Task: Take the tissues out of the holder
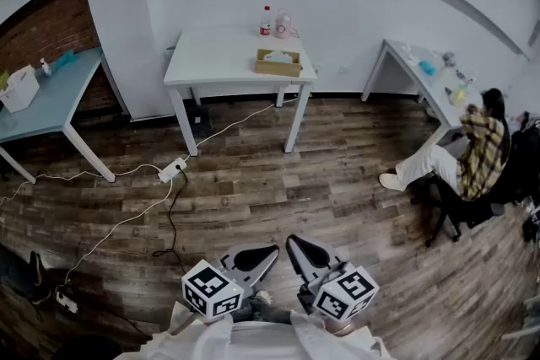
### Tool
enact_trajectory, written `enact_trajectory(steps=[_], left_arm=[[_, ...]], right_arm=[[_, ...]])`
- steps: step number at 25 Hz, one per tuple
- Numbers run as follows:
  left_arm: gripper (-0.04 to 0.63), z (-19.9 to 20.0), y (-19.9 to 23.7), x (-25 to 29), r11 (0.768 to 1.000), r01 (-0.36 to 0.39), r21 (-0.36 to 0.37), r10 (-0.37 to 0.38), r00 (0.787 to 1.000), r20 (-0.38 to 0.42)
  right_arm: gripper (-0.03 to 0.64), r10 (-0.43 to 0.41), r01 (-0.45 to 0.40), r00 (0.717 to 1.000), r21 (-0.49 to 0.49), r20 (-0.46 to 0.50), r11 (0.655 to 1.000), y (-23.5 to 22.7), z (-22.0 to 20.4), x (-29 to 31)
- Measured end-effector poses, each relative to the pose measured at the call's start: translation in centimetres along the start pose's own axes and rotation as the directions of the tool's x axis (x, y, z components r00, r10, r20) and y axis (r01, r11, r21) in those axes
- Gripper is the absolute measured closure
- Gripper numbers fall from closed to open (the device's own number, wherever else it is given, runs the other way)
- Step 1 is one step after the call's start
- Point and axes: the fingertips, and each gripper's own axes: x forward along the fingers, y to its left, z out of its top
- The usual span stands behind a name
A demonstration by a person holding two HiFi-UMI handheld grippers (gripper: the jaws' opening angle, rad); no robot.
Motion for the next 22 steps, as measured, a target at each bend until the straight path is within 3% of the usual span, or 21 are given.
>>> enact_trajectory(steps=[17, 22], left_arm=[[0.583, 0.7, 0.5, 0.4, 1.000, -0.022, -0.010, 0.022, 0.999, 0.030], [0.583, 0.4, 0.7, 0.9, 0.999, -0.027, -0.021, 0.027, 0.999, 0.026]], right_arm=[[0.606, -0.041, 0.041, 0.999, -0.010, -0.008, 0.999, -1.9, 0.6, -0.1], [0.606, -0.034, 0.031, 0.999, 0.062, 0.039, 0.998, -2.7, 0.8, -0.3]])
